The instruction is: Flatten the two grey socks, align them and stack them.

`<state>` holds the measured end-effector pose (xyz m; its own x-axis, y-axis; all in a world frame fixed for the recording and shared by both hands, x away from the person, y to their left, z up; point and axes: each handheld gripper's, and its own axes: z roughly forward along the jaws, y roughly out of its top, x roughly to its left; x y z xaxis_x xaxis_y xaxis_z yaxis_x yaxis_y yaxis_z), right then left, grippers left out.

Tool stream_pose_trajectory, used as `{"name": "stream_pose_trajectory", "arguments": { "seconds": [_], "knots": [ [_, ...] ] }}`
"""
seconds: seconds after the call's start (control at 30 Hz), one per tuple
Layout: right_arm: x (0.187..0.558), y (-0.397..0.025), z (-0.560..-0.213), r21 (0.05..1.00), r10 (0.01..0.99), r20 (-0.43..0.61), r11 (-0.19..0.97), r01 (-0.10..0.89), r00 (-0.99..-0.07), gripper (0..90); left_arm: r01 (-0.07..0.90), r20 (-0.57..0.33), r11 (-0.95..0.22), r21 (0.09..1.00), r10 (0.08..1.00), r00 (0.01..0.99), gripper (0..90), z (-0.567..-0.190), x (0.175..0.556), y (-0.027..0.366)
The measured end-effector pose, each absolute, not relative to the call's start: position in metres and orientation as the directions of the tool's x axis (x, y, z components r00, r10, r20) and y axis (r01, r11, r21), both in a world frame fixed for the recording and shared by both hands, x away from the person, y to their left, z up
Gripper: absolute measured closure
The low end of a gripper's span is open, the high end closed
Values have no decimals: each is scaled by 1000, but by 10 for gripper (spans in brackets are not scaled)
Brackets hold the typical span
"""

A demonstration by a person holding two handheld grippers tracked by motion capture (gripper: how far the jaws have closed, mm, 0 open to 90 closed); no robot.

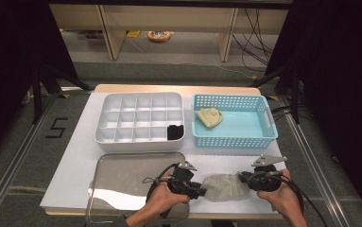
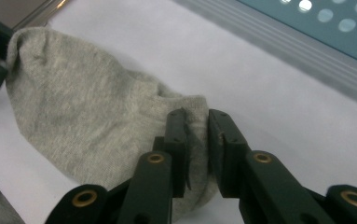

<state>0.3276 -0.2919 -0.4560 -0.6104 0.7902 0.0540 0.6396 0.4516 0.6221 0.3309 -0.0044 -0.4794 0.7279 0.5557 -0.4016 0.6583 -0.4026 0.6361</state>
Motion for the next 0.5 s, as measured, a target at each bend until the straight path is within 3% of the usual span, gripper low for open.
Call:
{"name": "stream_pose_trajectory", "arguments": {
  "seconds": [0.13, 0.23, 0.37, 0.5],
  "knots": [
    [325, -296, -451, 653, 802, 44, 429, 625, -596, 727, 627, -350, -375, 683, 585, 731, 572, -468, 331, 5],
    [324, -299, -445, 655, 805, 35, 429, 622, -592, 700, 598, -324, -345, 724, 595, 736, 591, -458, 332, 7],
    [319, -291, -435, 680, 817, 67, 382, 626, -572, 694, 557, -306, -355, 751, 561, 770, 738, -452, 330, -9],
    [320, -285, -435, 691, 786, 54, 416, 591, -616, 748, 548, -297, -392, 739, 540, 788, 794, -457, 330, -25]
  ]
}}
